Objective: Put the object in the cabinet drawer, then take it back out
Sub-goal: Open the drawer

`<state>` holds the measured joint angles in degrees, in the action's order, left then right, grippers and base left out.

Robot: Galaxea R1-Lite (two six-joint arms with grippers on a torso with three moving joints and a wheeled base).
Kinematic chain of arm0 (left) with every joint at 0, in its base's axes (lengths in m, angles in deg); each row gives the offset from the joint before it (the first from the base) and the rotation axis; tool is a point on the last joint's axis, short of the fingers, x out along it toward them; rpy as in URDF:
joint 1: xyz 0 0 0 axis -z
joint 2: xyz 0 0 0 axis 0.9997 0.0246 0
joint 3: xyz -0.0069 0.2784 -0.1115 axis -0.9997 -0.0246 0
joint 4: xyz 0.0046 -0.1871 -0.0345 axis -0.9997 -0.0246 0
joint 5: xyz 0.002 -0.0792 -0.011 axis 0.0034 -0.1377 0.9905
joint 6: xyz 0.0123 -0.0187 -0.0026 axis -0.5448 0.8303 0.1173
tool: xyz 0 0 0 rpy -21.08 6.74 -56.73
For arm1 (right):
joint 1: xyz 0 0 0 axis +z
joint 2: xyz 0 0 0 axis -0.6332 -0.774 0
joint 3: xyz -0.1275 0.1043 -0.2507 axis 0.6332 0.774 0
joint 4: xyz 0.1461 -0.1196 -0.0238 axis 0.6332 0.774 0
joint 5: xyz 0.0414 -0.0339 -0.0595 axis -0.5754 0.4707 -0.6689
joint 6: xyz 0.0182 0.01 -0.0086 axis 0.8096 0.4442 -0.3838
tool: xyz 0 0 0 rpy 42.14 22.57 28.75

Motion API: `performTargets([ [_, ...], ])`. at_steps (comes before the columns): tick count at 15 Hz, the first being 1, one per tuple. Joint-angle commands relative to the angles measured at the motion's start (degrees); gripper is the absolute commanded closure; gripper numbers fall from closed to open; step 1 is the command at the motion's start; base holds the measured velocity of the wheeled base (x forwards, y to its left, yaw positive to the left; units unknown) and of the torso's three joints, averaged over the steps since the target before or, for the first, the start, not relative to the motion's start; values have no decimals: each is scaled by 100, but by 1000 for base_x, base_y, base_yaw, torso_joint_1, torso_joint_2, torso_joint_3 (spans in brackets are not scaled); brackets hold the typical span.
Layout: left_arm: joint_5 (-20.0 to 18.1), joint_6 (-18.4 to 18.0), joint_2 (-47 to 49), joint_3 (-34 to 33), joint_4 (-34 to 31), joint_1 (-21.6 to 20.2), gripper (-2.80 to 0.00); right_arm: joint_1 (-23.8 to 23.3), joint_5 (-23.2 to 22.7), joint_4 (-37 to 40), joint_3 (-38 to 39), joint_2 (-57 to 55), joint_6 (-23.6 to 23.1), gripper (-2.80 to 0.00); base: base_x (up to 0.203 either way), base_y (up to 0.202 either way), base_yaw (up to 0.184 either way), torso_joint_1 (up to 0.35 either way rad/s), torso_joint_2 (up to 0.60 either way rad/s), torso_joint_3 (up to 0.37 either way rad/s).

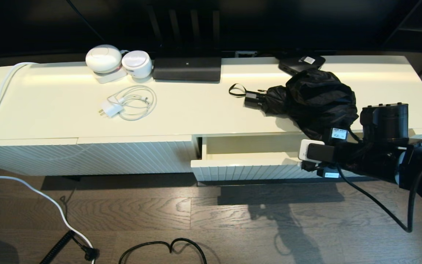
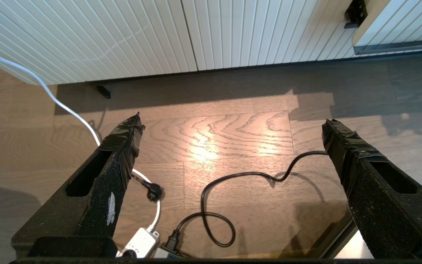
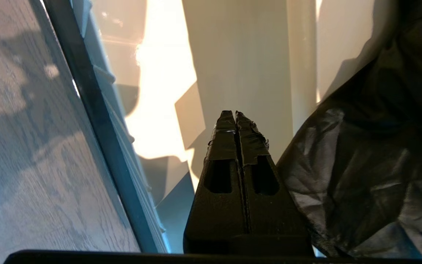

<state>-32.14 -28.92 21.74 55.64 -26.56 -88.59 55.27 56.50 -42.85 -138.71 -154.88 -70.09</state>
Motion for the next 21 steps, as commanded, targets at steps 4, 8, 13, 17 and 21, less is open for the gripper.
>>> performTargets([
  [4,0,-2,7,0,2,0,-280,54,240,143,47,170,-67,0,0,0,0,0,0,0],
  [8,0,-2,7,0,-4,0,-280,92,277,908,98,468,-72,0,0,0,0,0,0,0],
  [13,0,-2,7,0,4,0,-280,223,278,1217,398,586,-28,0,0,0,0,0,0,0],
  [17,0,-2,7,0,3,0,-280,247,277,1211,789,668,-27,0,0,0,0,0,0,0],
  [21,0,-2,7,0,-4,0,-280,269,277,1203,1131,769,-20,0,0,0,0,0,0,0],
])
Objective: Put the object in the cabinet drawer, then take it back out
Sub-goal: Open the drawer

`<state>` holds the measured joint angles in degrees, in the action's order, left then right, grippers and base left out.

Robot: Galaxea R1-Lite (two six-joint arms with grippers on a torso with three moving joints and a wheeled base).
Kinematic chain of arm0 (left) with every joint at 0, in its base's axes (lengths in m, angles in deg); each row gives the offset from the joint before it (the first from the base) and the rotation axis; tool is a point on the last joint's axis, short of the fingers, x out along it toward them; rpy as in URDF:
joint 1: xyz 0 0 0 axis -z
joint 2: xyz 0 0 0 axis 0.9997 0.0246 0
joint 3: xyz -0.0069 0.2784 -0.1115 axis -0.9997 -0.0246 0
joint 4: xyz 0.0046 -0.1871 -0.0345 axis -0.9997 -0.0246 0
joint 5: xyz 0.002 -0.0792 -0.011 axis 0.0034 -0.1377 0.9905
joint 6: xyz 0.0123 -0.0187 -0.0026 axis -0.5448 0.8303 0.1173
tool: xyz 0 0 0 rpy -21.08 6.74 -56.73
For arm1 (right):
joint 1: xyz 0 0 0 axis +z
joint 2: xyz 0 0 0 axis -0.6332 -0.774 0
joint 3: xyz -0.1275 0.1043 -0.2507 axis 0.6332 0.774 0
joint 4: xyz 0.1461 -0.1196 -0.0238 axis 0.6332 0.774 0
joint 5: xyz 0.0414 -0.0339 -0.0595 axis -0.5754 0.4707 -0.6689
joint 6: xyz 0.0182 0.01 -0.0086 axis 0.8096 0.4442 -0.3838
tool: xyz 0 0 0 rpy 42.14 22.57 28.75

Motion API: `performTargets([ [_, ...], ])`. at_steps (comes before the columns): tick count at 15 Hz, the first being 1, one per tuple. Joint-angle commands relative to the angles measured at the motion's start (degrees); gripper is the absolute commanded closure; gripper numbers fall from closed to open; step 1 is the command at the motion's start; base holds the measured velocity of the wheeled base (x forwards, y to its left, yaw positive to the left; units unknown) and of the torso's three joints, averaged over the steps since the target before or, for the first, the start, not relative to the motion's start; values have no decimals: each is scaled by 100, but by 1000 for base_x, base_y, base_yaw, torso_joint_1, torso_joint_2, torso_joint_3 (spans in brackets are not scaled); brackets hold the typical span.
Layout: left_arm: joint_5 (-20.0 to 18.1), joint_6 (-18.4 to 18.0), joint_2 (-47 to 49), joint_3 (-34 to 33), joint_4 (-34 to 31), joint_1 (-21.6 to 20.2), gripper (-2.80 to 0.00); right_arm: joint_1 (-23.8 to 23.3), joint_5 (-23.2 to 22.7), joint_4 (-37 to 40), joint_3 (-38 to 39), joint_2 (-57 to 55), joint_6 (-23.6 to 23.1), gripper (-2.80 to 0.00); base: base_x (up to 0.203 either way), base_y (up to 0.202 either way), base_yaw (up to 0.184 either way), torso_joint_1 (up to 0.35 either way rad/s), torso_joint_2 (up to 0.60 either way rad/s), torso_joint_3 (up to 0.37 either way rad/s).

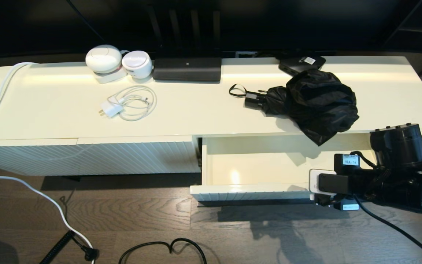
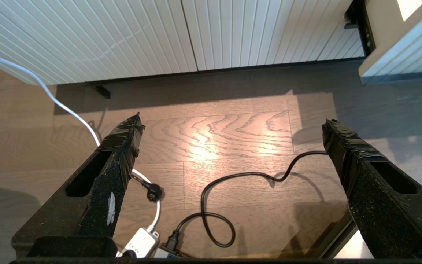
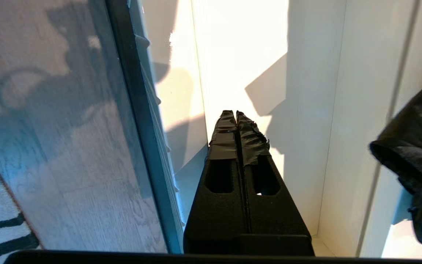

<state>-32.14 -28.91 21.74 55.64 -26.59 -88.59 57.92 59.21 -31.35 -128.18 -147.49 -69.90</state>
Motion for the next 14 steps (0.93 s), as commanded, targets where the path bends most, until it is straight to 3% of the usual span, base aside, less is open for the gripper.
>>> performTargets([
  [1,0,-3,7,0,-2,0,-280,51,6,45,177,58,-37,0,0,0,0,0,0,0],
  [14,0,-3,7,0,5,0,-280,309,6,53,1106,482,-37,0,0,0,0,0,0,0],
])
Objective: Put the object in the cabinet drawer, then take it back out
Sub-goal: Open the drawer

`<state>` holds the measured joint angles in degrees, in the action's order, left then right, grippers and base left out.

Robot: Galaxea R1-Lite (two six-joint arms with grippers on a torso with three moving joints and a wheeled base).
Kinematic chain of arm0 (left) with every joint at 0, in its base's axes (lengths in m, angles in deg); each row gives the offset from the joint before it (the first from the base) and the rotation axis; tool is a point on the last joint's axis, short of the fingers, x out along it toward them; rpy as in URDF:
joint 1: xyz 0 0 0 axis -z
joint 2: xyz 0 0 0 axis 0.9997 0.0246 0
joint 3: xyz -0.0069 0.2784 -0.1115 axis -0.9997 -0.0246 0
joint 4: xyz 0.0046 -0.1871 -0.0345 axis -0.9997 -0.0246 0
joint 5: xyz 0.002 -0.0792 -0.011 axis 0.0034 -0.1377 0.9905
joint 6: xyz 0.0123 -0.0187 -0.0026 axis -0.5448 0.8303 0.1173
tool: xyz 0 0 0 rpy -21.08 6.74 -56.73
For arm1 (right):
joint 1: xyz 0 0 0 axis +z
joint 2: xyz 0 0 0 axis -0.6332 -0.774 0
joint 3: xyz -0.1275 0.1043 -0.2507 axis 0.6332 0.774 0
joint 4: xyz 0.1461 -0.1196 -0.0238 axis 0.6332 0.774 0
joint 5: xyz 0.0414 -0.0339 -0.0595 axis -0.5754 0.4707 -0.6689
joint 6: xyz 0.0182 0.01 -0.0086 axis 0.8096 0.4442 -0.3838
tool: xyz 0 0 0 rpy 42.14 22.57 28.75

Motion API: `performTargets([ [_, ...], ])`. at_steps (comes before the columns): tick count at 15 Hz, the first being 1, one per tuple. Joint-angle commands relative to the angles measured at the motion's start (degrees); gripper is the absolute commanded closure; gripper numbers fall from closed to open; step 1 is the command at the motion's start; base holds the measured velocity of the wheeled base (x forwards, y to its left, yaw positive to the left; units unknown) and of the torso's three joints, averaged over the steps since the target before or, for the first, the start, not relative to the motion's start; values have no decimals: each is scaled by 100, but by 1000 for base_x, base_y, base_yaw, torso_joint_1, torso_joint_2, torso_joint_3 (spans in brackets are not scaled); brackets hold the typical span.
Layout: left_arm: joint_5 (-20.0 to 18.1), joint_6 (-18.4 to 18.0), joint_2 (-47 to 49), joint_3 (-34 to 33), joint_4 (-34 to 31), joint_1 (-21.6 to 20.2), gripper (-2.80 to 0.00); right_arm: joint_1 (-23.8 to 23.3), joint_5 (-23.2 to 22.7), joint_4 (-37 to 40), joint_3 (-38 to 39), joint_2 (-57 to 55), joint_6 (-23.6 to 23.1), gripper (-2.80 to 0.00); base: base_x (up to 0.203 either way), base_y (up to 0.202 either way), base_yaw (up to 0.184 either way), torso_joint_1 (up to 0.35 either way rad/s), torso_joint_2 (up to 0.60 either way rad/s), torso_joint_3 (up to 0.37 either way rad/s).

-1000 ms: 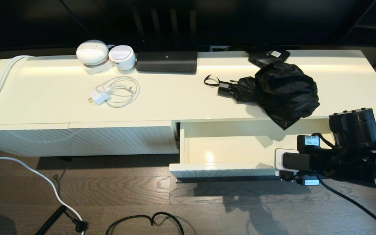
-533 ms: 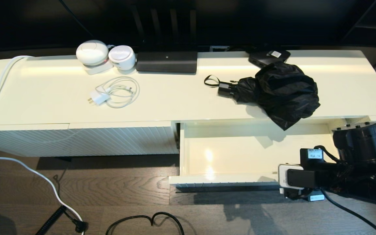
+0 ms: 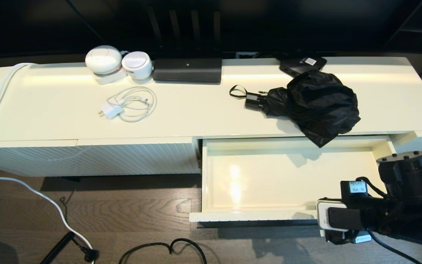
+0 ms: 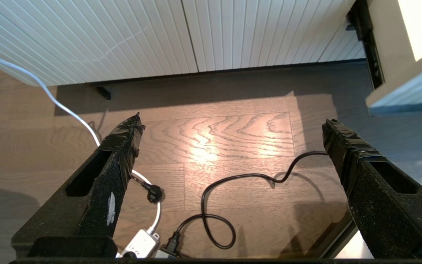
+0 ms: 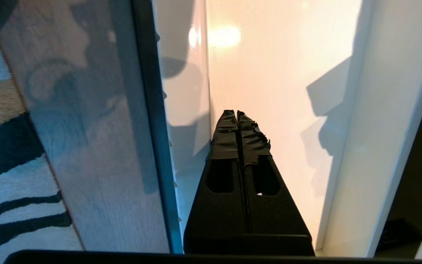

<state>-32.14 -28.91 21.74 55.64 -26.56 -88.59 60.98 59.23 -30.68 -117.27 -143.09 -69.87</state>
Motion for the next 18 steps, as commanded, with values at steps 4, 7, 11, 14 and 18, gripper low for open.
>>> performTargets([
  [4,0,-3,7,0,3,0,-280,21,4,-7,82,133,-40,0,0,0,0,0,0,0],
  [7,0,-3,7,0,-4,0,-280,20,9,-14,109,190,-40,0,0,0,0,0,0,0],
  [11,0,-3,7,0,-4,0,-280,16,4,-41,-37,479,-40,0,0,0,0,0,0,0],
  [14,0,-3,7,0,-4,0,-280,-30,4,-36,-115,871,-40,0,0,0,0,0,0,0],
  [18,0,-3,7,0,-1,0,-280,-79,-5,-22,-191,1469,-38,0,0,0,0,0,0,0],
])
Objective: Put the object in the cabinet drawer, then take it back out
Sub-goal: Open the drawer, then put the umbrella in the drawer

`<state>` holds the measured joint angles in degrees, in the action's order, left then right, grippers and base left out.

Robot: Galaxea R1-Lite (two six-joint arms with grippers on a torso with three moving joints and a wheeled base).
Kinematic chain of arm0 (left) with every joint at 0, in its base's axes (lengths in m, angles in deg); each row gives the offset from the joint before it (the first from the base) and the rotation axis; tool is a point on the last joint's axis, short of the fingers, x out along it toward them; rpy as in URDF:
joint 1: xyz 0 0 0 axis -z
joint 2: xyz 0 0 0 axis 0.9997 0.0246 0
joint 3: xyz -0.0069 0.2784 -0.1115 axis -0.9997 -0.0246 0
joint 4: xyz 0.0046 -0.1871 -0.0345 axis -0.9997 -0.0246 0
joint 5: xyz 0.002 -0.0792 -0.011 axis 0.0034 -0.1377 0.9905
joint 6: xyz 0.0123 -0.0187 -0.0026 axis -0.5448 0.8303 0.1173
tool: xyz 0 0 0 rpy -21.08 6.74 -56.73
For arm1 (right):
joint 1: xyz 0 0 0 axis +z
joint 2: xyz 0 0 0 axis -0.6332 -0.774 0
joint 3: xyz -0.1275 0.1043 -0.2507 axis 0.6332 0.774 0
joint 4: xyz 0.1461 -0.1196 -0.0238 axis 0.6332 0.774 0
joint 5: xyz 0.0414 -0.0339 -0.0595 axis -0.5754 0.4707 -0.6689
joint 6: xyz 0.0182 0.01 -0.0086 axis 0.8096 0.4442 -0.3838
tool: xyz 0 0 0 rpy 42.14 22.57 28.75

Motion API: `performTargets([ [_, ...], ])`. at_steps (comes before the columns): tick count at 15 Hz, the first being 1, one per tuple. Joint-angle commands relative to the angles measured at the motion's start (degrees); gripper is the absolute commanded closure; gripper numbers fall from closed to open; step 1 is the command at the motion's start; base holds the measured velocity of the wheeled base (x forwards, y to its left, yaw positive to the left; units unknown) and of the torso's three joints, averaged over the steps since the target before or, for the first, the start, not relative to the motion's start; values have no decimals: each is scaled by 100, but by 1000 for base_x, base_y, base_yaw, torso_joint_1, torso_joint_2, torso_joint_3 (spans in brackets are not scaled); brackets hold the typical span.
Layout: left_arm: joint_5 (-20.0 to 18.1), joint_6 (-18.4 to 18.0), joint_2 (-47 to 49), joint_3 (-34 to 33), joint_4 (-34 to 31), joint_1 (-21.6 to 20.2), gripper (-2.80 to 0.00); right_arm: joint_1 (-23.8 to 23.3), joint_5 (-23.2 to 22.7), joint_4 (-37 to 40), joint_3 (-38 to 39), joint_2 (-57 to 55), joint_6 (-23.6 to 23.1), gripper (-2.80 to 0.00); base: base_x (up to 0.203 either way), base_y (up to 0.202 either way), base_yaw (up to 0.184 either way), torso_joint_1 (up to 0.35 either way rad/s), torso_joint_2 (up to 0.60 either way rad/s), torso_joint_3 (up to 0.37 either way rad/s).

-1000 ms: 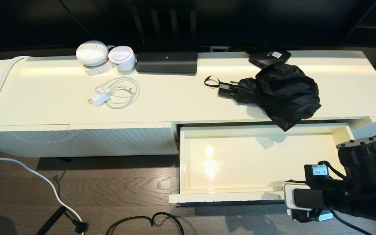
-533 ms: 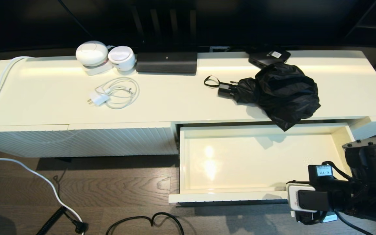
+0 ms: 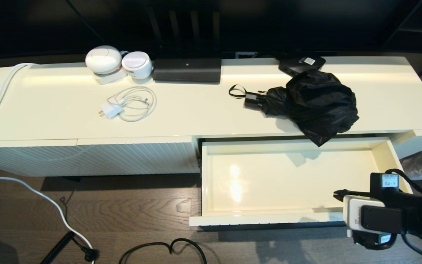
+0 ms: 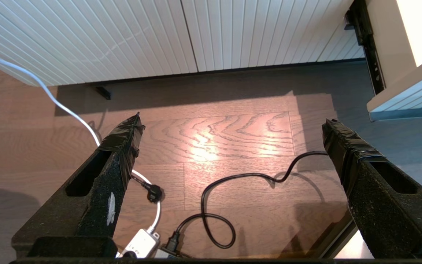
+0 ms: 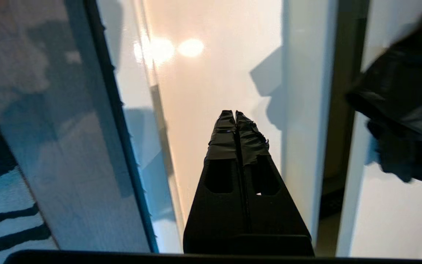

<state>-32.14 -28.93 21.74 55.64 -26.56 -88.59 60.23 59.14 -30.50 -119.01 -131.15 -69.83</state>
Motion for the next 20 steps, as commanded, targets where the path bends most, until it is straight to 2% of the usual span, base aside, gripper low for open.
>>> performTargets([
  [1,0,-1,7,0,-1,0,-280,-30,6,-45,-68,428,-38,0,0,0,0,0,0,0],
  [7,0,-1,7,0,-4,0,-280,-146,144,-43,-826,933,-13,0,0,0,0,0,0,0],
  [8,0,-1,7,0,2,0,-280,-113,172,-26,-953,917,-17,-280,0,0,0,0,0,0],
  [14,0,-1,7,0,2,0,-280,-89,250,444,-2217,330,-7,-280,0,0,0,0,0,0],
  [20,0,-1,7,0,-4,0,-280,274,251,2411,-3951,-705,307,-280,0,0,0,0,0,0],
])
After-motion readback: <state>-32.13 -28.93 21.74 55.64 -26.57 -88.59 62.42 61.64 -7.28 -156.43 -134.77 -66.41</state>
